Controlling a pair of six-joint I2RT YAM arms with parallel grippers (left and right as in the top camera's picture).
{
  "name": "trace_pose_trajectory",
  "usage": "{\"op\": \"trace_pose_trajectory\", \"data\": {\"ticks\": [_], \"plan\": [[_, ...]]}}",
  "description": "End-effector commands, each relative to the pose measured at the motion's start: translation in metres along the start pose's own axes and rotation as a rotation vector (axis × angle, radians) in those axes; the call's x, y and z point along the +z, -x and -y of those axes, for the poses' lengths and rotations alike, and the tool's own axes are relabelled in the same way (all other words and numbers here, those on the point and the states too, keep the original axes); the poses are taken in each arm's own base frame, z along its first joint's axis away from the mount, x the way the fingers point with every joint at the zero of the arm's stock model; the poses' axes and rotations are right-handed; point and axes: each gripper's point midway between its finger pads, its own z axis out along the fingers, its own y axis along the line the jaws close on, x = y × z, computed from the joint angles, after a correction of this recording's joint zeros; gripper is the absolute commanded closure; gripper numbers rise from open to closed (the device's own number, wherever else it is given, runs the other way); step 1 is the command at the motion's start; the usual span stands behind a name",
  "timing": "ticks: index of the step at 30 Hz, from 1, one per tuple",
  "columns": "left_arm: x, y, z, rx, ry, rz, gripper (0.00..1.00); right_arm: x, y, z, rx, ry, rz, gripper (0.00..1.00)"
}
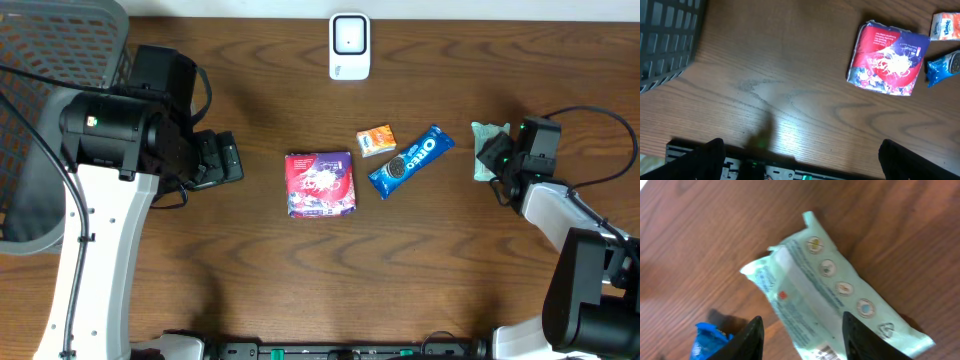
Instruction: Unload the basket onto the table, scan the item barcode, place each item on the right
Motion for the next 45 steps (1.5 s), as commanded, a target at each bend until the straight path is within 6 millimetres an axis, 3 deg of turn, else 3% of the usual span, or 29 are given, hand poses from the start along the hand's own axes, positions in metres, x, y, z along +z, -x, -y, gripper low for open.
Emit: {"op": "trace_pose_trajectory", "data": {"ticks": [1, 8, 10, 12, 15, 22, 25, 30, 38, 45], "plan": [[0.002, 0.001, -0.003, 0.011, 0.017, -0.005, 0.02, -0.002, 0.016, -0.01, -0.02, 0.022, -0.001, 0.51], [0.002, 0.001, -0.003, 0.011, 0.017, -0.005, 0.02, -0.027, 0.033, -0.011, -0.036, -0.064, -0.134, 0.55], [0.002, 0.001, -0.003, 0.011, 0.017, -0.005, 0.02, -0.037, 0.033, -0.008, -0.082, -0.103, -0.182, 0.6], [0.002, 0.001, -0.003, 0.011, 0.017, -0.005, 0.02, -0.047, 0.028, 0.003, -0.109, -0.172, -0.231, 0.69], [0.002, 0.001, -0.003, 0.011, 0.017, -0.005, 0.02, -0.053, 0.008, 0.024, -0.112, -0.261, -0.299, 0.99], [0.002, 0.001, -0.003, 0.011, 0.017, -0.005, 0.02, -0.044, -0.037, 0.067, -0.026, -0.384, -0.336, 0.99], [0.002, 0.001, -0.003, 0.011, 0.017, -0.005, 0.02, -0.031, -0.048, 0.076, -0.015, -0.368, -0.298, 0.99], [0.002, 0.001, -0.003, 0.011, 0.017, -0.005, 0.02, -0.014, -0.049, 0.077, 0.003, -0.307, -0.196, 0.96], [0.002, 0.001, -0.003, 0.011, 0.017, -0.005, 0.02, -0.004, -0.033, 0.07, 0.02, -0.272, -0.108, 0.97], [0.002, 0.001, -0.003, 0.011, 0.017, -0.005, 0.02, 0.021, -0.047, 0.069, 0.064, -0.23, -0.146, 0.94]]}}
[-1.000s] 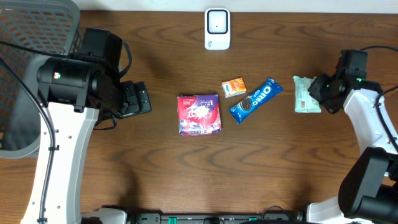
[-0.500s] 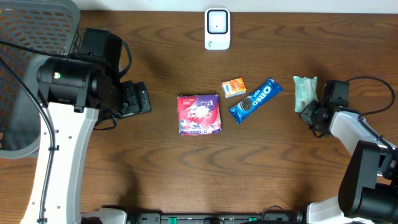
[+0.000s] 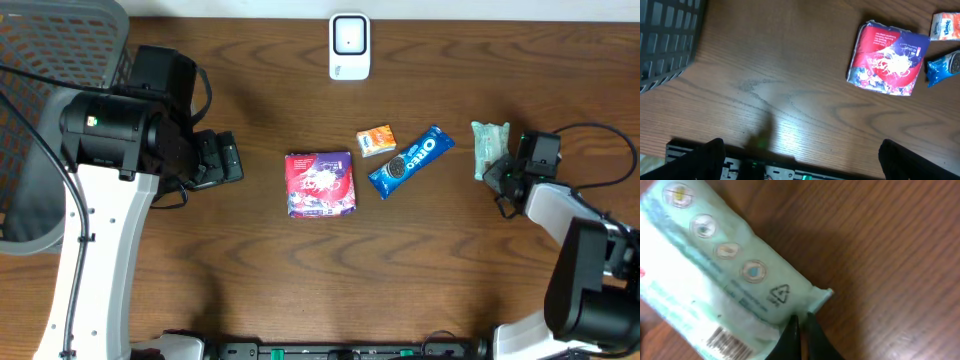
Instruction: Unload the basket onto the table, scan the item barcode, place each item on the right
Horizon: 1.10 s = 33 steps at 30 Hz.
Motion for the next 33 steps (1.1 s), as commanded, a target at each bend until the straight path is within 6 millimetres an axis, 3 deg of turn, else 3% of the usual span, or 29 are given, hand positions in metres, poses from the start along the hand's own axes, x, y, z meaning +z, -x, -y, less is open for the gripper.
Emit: {"op": "trace_pose_trajectory", "data": {"ticks": [1, 6, 12, 17, 20, 23, 27, 33], "plan": [[0.002, 0.001, -0.003, 0.011, 0.017, -0.004, 0.02, 0.025, -0.018, -0.003, 0.032, 0.034, -0.059, 0.93], [0.002, 0.001, -0.003, 0.011, 0.017, -0.004, 0.02, 0.034, -0.014, -0.025, 0.034, 0.15, -0.058, 0.89], [0.002, 0.001, -0.003, 0.011, 0.017, -0.004, 0.02, 0.015, 0.003, -0.043, 0.032, 0.19, -0.069, 0.85], [0.002, 0.001, -0.003, 0.011, 0.017, -0.004, 0.02, -0.029, 0.027, -0.054, 0.033, 0.198, -0.049, 0.82], [0.002, 0.001, -0.003, 0.011, 0.017, -0.004, 0.02, -0.058, 0.039, -0.059, 0.032, 0.219, -0.017, 0.74], [0.002, 0.001, -0.003, 0.011, 0.016, -0.004, 0.02, -0.09, 0.047, -0.061, 0.031, 0.247, 0.022, 0.46], [0.002, 0.001, -0.003, 0.011, 0.017, -0.004, 0.02, -0.112, 0.041, -0.068, 0.022, 0.295, 0.005, 0.29], [0.002, 0.001, -0.003, 0.011, 0.017, -0.004, 0.02, -0.113, 0.004, -0.093, -0.05, 0.387, -0.131, 0.23]]}}
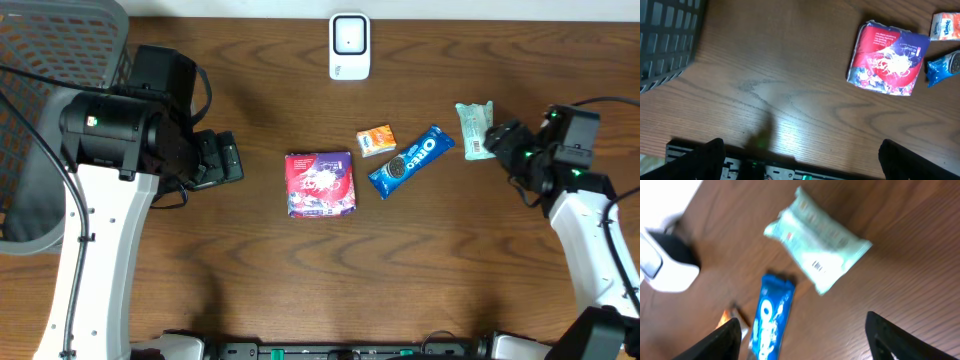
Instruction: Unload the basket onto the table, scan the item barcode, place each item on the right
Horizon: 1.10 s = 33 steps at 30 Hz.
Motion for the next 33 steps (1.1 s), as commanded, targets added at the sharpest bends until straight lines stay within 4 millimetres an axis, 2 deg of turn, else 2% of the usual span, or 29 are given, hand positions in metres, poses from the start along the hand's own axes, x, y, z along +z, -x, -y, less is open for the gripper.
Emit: {"op": "trace_pose_trajectory", "data": {"ticks": [1, 6, 8, 14, 19, 21, 29, 33], "plan": [[0.002, 0.001, -0.003, 0.011, 0.017, -0.004, 0.02, 0.012, -0.031, -0.02, -0.048, 0.054, -0.115, 0.22], [0.002, 0.001, -0.003, 0.011, 0.017, -0.004, 0.02, 0.04, -0.059, -0.025, -0.084, 0.038, -0.198, 0.17], [0.002, 0.001, -0.003, 0.011, 0.017, -0.004, 0.02, 0.058, -0.079, -0.027, -0.06, 0.029, -0.259, 0.17], [0.002, 0.001, -0.003, 0.011, 0.017, -0.004, 0.02, 0.088, -0.116, -0.019, 0.04, -0.019, -0.376, 0.16], [0.002, 0.001, -0.003, 0.011, 0.017, -0.004, 0.02, 0.105, -0.14, -0.035, 0.042, 0.085, -0.477, 0.17], [0.002, 0.001, -0.003, 0.011, 0.017, -0.004, 0.02, 0.109, -0.144, -0.038, 0.042, 0.109, -0.493, 0.18], [0.002, 0.001, -0.003, 0.011, 0.017, -0.004, 0.02, 0.121, -0.15, -0.023, 0.036, 0.041, -0.485, 0.25], [0.002, 0.001, -0.003, 0.011, 0.017, -0.004, 0.02, 0.124, -0.148, -0.017, 0.02, 0.0, -0.453, 0.34]]}}
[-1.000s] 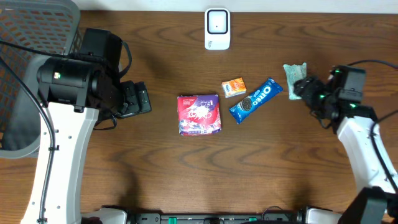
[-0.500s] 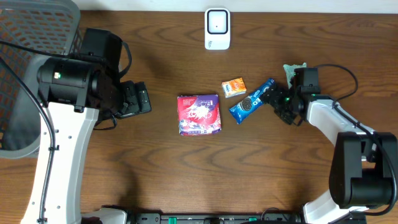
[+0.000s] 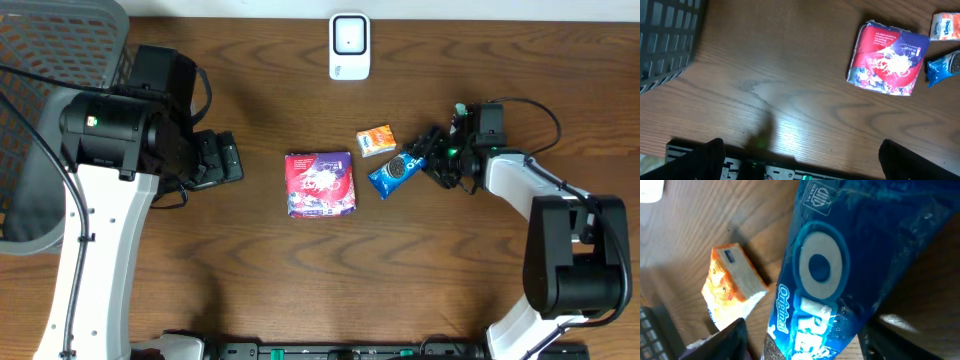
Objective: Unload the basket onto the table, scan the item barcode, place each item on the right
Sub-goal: 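Grasp the blue Oreo pack with the right gripper, then lift the Oreo pack and swing it toward the scanner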
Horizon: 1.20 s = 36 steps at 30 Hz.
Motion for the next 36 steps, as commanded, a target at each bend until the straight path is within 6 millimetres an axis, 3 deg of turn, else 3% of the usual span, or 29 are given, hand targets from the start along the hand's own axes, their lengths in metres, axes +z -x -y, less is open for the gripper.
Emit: {"op": "trace_pose_trajectory", "data": {"ticks": [1, 6, 14, 15, 22, 24, 28, 36], "plan": [[0.002, 0.001, -0.003, 0.011, 0.017, -0.004, 0.02, 0.02, -0.013, 0.038, 0.031, -0.15, -0.004, 0.36], [0.002, 0.001, -0.003, 0.011, 0.017, -0.004, 0.02, 0.021, -0.008, 0.045, 0.005, -0.229, 0.059, 0.39], [0.002, 0.001, -0.003, 0.011, 0.017, -0.004, 0.02, 0.028, -0.019, 0.038, -0.039, -0.256, 0.064, 0.41], [0.002, 0.001, -0.003, 0.011, 0.017, -0.004, 0.02, 0.029, -0.02, 0.038, -0.046, -0.264, 0.069, 0.45], [0.002, 0.001, -0.003, 0.011, 0.017, -0.004, 0.02, 0.031, -0.026, 0.034, -0.072, -0.277, 0.071, 0.99], [0.002, 0.001, -0.003, 0.011, 0.017, -0.004, 0.02, 0.027, -0.023, 0.035, -0.061, -0.282, 0.072, 0.99], [0.002, 0.001, -0.003, 0.011, 0.017, -0.004, 0.02, 0.005, -0.008, 0.025, -0.106, -0.299, 0.091, 0.99], [0.002, 0.001, -0.003, 0.011, 0.017, -0.004, 0.02, -0.074, 0.037, -0.006, -0.291, -0.595, 0.315, 0.99]]}}
